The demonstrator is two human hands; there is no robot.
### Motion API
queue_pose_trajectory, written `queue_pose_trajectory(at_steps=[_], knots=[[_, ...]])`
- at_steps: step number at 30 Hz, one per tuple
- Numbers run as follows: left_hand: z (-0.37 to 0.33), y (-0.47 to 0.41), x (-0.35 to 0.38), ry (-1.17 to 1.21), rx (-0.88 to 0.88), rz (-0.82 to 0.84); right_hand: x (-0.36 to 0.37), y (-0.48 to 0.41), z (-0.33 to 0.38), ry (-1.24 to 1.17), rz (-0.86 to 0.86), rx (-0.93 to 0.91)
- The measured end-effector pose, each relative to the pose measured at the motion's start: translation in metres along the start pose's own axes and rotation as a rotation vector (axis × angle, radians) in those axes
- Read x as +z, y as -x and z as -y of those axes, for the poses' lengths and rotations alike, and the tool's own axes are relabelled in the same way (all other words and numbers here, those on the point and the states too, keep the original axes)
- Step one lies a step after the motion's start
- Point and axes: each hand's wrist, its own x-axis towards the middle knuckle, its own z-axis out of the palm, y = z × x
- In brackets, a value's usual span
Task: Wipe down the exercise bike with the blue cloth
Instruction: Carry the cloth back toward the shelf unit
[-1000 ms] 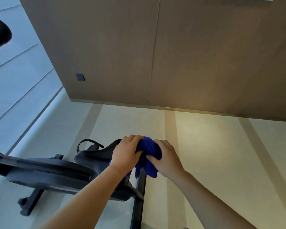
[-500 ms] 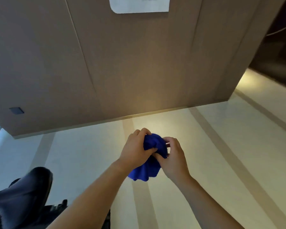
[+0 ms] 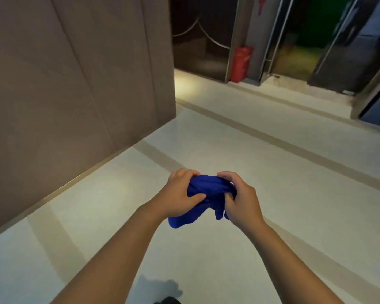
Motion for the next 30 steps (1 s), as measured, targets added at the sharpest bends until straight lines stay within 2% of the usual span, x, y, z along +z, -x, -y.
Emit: queue_pose_trajectory(at_steps=[5, 11, 20, 25, 30], knots=[[-0.039, -0.112, 0.055, -0.255, 0.182, -0.113, -0.063, -0.057, -0.068, -0.017, -0.148, 0.107], [-0.08, -0.277, 0.116, -0.329, 0.251, -0.213, -0.14, -0.164, -0.157, 0.035, -0.26, 0.105], [-0.213, -0.515, 0.199, -0.058, 0.419, -0.037, -0.307, -0.3, -0.267, 0.042, -0.333, 0.234], [-0.299, -0.634, 0.276, 0.03, 0.522, 0.067, -0.407, -0.357, -0.351, 0.022, -0.492, 0.328], [-0.399, -0.759, 0.368, 0.107, 0.6, 0.139, -0.543, -0.422, -0.448, -0.053, -0.612, 0.351]])
